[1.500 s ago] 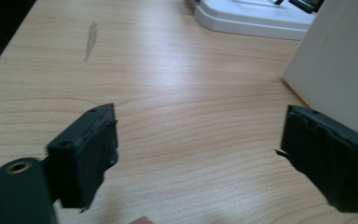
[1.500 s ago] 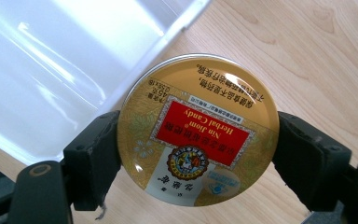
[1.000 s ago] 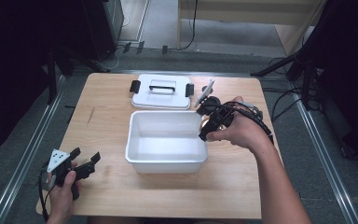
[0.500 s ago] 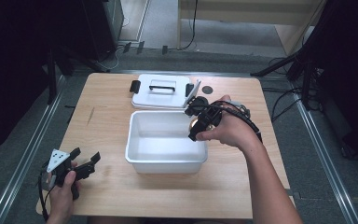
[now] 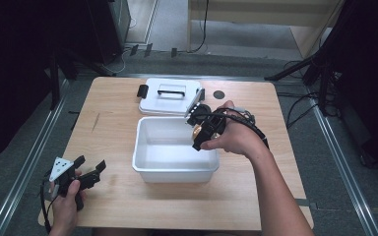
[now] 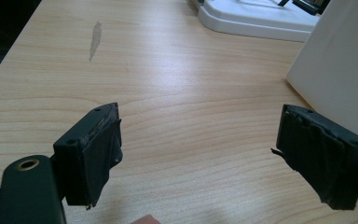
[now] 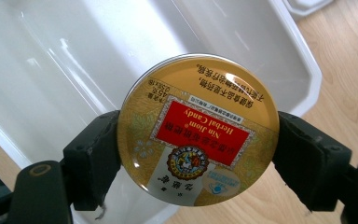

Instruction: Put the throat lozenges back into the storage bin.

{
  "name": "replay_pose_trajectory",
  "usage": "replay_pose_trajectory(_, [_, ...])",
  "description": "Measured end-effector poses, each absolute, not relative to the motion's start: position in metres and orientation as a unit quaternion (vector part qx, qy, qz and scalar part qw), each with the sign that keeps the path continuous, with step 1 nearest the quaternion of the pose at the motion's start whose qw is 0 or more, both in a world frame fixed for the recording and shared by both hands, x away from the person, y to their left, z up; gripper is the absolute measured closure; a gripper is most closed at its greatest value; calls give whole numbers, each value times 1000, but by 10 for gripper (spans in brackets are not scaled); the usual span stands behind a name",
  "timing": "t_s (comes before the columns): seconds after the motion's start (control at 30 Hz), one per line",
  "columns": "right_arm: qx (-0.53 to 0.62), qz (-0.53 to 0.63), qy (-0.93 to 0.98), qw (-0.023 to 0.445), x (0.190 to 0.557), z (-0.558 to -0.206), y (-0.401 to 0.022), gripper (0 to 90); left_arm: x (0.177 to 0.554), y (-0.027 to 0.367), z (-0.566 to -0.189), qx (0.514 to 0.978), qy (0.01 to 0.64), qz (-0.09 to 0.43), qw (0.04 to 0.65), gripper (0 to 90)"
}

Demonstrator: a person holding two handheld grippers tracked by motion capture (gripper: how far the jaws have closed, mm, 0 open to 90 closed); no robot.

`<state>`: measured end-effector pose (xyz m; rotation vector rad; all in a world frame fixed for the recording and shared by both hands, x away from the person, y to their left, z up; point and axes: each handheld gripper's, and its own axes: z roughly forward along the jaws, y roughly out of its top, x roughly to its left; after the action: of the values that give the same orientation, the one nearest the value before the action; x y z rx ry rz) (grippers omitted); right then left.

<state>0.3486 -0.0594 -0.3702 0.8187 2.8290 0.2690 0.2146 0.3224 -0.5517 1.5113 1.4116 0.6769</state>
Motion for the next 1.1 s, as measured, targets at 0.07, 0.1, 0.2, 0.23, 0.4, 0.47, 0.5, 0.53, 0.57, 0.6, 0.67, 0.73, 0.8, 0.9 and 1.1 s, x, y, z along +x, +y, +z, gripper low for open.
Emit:
replay_pose_trajectory(0.07, [254,99,957,97,347,-372,-59,206,215,322,-552,615,575,275,464,148])
replay_pose_trajectory(0.1, [245,102,959,95,347,-374,-58,206,215,322,-552,615,575,275,464,148])
replay_pose_trajectory(0.2, [211,108,967,96,344,-377,-57,207,215,322,-552,614,575,275,466,148])
replay_pose_trajectory(0.23, [201,110,968,97,343,-379,-57,206,215,323,-552,614,575,274,466,148])
replay_pose_trajectory(0.4, [167,95,976,105,341,-387,-58,206,215,323,-552,613,575,275,467,148])
replay_pose_trajectory(0.47, [160,90,977,111,341,-389,-59,207,215,323,-552,613,575,274,467,148])
replay_pose_trajectory(0.5, [157,87,977,112,341,-391,-59,206,215,323,-552,613,575,274,467,148])
replay_pose_trajectory(0.53, [157,85,978,112,341,-392,-59,206,215,323,-552,613,575,274,467,148])
replay_pose_trajectory(0.57, [152,82,978,114,341,-393,-59,206,215,323,-552,613,575,274,467,148])
replay_pose_trajectory(0.6, [149,81,979,114,340,-394,-59,206,215,323,-552,613,575,274,467,148])
replay_pose_trajectory(0.67, [147,78,979,114,340,-396,-59,206,215,322,-552,613,575,275,467,149])
replay_pose_trajectory(0.73, [146,79,980,111,341,-398,-59,206,215,323,-552,613,575,274,468,148])
replay_pose_trajectory(0.8, [146,79,980,110,341,-400,-59,206,215,323,-552,614,574,274,467,149])
replay_pose_trajectory(0.9, [151,81,979,106,342,-404,-59,206,215,323,-552,614,575,275,466,148])
replay_pose_trajectory(1.1, [156,75,980,100,345,-413,-58,204,215,323,-552,613,576,273,467,149])
